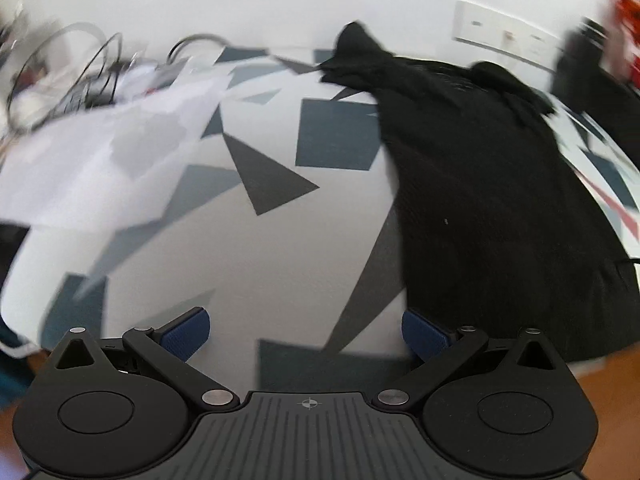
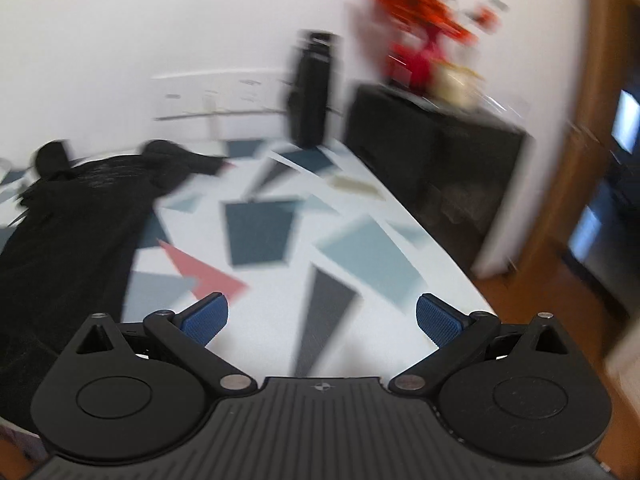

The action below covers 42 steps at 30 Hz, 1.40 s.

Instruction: Fold clothes

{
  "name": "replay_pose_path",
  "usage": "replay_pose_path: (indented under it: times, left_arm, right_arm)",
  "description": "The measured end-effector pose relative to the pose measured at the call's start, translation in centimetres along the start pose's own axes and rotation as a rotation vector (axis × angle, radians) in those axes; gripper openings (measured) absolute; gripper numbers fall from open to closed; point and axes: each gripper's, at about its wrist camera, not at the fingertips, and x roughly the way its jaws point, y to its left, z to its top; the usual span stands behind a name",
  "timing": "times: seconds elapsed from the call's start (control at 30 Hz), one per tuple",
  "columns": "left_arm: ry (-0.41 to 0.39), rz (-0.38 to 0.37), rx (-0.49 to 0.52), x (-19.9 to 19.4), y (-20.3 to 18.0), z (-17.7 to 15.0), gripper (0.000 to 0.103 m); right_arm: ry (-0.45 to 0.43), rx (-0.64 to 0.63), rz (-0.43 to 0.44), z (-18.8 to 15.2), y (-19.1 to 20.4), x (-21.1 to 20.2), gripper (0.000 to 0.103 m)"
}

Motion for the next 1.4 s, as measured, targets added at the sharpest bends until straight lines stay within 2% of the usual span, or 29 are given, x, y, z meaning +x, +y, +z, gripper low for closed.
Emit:
replay_pose_path:
  times: [0.1,0.23,0.33,0.4,0.5,0.63,0.73,0.87,0.97,1.17,1.3,1.4]
  left_arm:
    - [-0.046,-0.022,0.09,-1.6,0.7,-0.5,0.102]
    - [-0.119,-0.072,0.142,-3.9,1.6,-0.7,0.102]
    - [-0.149,-0.099,0.138,-4.8,2.5,-1.0,0.102]
    - [-0.148,-0.09,0.152,-4.6,2.9,-1.4,0.102]
    - [-0.148,-0.07,0.188,-3.8,2.7,-1.8,0.102]
    - [-0.123,-0.124,0.234,-2.8,0.8,-2.5,0.102]
    - [-0.129,-0.137,0.269,-2.6,-1.3,-3.2,0.102]
    - [-0.136,-0.123,0.297,-2.2,-3.1,-3.9,0.102]
    - [-0.138,-0.087,0.252,-1.8,-3.2,-3.9,0.102]
    - [-0.186,-0.014,0.193,-2.2,-2.4,-4.0,0.102]
    - [-0.172,0.01,0.202,-1.7,-2.4,-3.6,0.102]
    - [-0.196,0.026,0.224,-1.8,-2.9,-3.4,0.102]
  right_arm:
    - [0.016,0.118,-0.073,-1.3,-1.3,-1.8,0.102]
    - [0.008,0.229,-0.133,-2.4,-2.5,-5.0,0.102]
    - [-0.04,0.247,-0.141,-3.1,-2.8,-7.4,0.102]
    - [-0.069,0.247,-0.146,-4.0,-2.5,-8.3,0.102]
    - [-0.09,0.181,-0.113,-5.2,-0.6,-8.1,0.102]
    - [-0.077,0.05,0.004,-6.9,3.0,-5.8,0.102]
    - [-0.037,-0.007,0.002,-8.0,5.1,-3.7,0.102]
    - [-0.003,-0.076,0.054,-8.0,6.4,-2.6,0.102]
    - [0.002,-0.127,0.08,-7.8,7.0,-2.5,0.102]
    - [0.011,-0.136,0.095,-7.4,7.0,-2.0,0.102]
    - [0.017,-0.131,0.107,-7.5,7.0,-2.2,0.102]
    - [0.013,-0.128,0.108,-7.6,6.8,-2.4,0.102]
